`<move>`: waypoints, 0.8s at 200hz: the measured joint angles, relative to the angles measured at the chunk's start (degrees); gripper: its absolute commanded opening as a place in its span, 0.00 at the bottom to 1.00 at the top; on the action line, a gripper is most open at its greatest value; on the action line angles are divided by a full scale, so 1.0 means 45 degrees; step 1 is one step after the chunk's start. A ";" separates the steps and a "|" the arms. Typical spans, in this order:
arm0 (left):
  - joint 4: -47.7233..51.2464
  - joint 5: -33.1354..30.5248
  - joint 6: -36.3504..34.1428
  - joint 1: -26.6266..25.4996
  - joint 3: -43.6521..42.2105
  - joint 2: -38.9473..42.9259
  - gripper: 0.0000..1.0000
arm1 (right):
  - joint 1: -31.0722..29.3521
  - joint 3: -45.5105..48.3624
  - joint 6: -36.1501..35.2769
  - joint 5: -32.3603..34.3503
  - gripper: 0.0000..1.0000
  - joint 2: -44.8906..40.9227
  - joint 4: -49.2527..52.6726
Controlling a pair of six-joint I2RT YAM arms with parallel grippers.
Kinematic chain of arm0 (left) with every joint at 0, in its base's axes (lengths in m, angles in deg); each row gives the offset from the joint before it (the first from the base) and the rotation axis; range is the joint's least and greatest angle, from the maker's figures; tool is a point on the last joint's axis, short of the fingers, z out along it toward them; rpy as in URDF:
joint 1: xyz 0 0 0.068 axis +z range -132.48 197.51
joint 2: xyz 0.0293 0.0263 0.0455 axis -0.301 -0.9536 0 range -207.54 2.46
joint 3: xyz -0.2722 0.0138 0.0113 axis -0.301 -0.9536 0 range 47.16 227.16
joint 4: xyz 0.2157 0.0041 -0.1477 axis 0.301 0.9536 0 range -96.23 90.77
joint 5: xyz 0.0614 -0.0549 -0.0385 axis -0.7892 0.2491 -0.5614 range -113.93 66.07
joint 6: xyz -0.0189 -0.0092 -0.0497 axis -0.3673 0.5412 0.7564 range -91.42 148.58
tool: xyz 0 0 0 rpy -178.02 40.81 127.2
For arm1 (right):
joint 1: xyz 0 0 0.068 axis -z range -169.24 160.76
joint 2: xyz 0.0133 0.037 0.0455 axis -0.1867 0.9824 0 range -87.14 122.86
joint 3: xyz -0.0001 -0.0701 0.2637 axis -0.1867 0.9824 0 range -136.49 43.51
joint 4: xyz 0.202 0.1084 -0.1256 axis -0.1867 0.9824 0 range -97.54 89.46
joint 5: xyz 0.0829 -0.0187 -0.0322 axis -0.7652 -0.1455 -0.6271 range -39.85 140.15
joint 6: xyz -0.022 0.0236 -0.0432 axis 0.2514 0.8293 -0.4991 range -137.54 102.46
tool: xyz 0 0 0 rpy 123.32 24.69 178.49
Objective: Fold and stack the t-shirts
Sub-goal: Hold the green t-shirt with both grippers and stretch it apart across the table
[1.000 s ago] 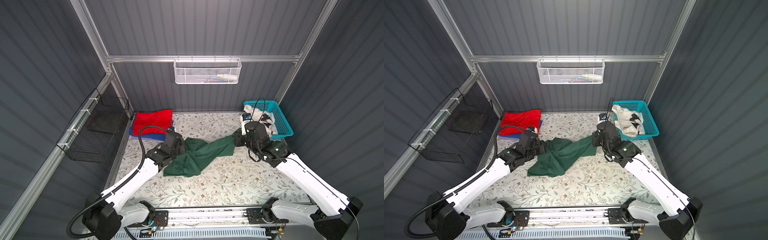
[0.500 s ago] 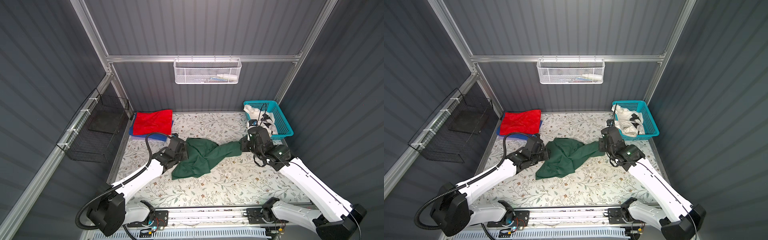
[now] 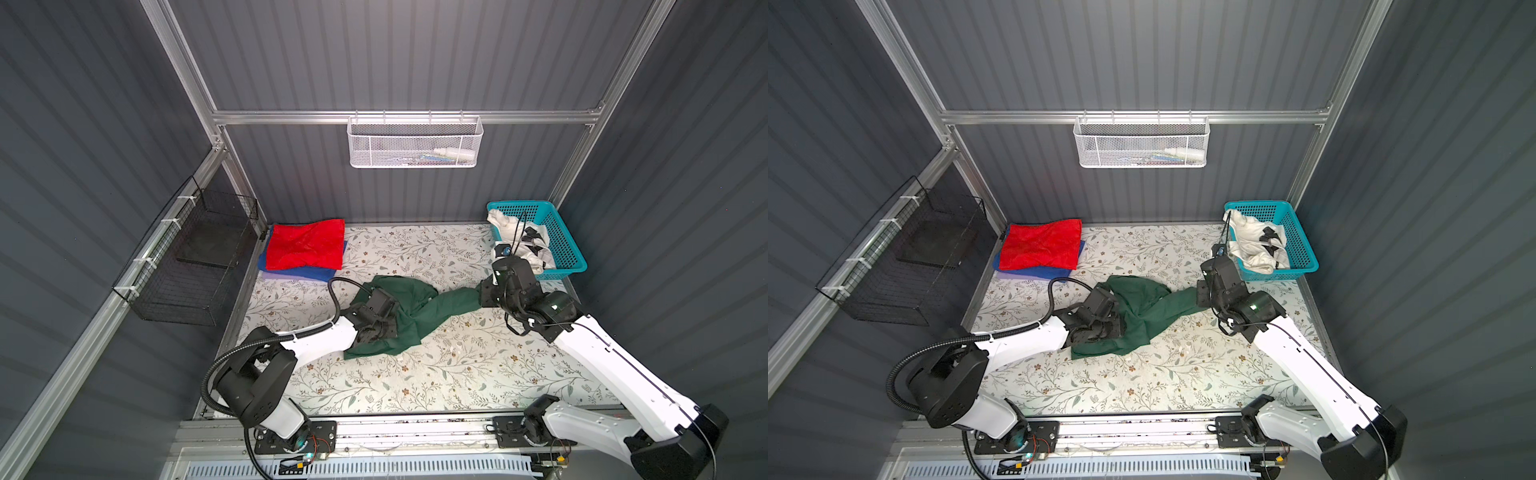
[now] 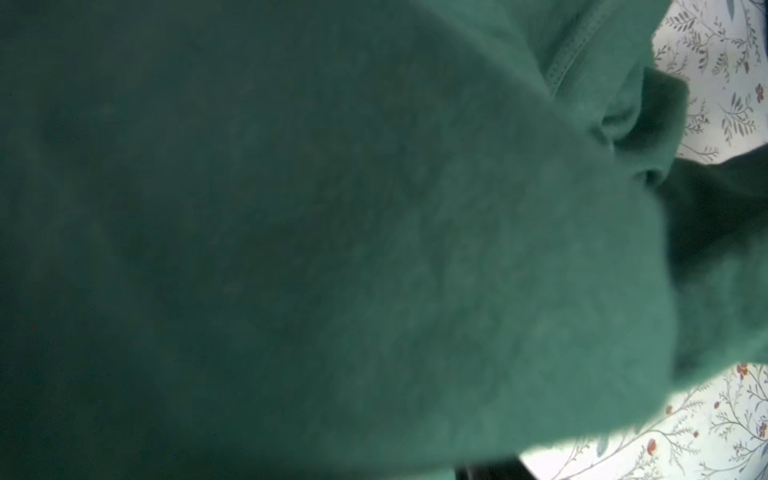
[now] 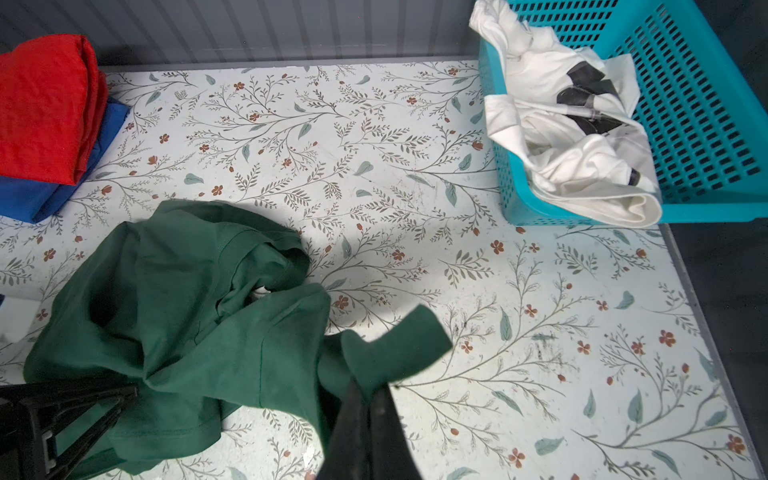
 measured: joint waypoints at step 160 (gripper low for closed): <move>0.0219 0.0447 -0.0112 0.0010 0.0617 -0.0670 0.00 | 0.0884 0.0889 0.0097 -0.0806 0.00 0.0005 -0.0665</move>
